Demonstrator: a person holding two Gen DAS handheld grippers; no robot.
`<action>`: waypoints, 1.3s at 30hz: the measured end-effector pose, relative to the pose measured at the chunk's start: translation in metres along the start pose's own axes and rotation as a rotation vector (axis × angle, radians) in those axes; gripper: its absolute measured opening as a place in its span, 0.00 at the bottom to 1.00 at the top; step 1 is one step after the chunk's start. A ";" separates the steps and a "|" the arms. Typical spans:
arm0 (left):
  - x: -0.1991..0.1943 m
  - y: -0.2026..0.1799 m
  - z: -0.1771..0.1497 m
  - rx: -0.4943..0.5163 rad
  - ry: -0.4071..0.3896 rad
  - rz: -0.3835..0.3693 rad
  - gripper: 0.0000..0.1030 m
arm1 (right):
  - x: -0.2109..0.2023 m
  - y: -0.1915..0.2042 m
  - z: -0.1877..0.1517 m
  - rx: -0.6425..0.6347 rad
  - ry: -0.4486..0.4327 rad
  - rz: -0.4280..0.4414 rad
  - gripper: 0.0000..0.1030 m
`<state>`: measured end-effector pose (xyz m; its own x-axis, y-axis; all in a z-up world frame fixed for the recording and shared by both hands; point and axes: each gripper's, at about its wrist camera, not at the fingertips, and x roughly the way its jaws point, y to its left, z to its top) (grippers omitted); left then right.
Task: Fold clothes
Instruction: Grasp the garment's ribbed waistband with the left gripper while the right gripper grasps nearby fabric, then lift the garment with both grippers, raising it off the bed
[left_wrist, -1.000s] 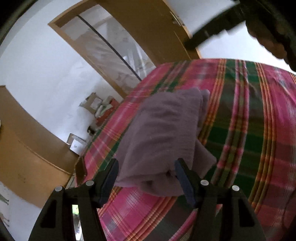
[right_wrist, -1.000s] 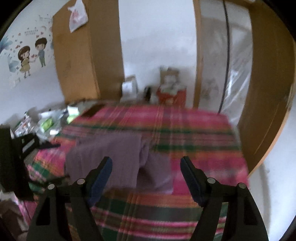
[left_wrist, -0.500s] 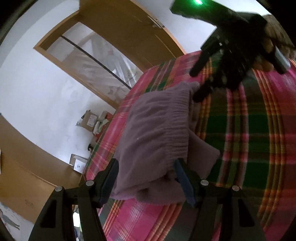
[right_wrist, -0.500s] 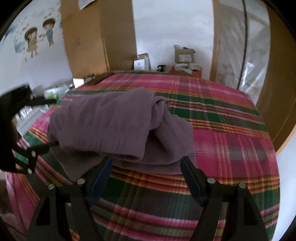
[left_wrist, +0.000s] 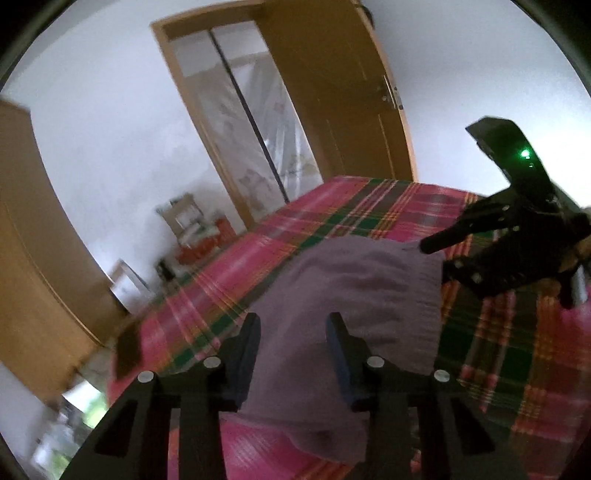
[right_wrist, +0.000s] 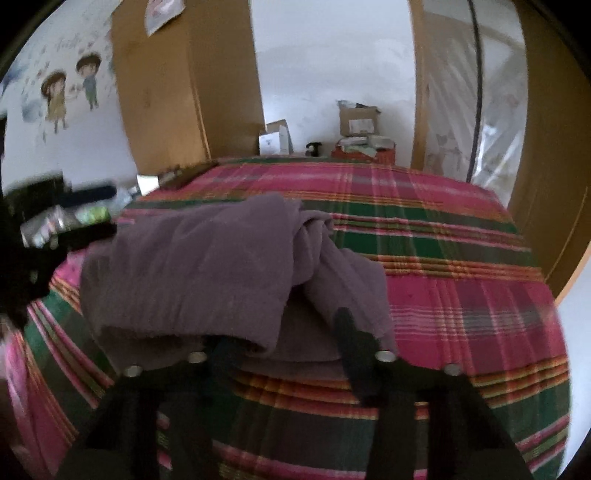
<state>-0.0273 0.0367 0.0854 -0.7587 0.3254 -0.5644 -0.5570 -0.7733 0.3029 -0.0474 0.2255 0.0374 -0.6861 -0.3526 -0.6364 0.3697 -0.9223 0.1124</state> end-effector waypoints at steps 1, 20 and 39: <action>-0.002 0.002 -0.003 -0.008 0.001 -0.002 0.38 | 0.000 -0.002 0.002 0.017 -0.011 0.012 0.31; -0.014 -0.034 -0.024 0.118 -0.043 0.030 0.40 | -0.021 -0.011 0.065 0.257 -0.147 0.142 0.09; 0.018 -0.072 -0.020 0.296 -0.023 0.060 0.42 | -0.016 -0.019 0.060 0.297 -0.132 0.121 0.09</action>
<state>0.0061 0.0876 0.0377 -0.7989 0.2984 -0.5222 -0.5824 -0.6006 0.5479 -0.0809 0.2392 0.0912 -0.7307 -0.4621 -0.5025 0.2682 -0.8712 0.4112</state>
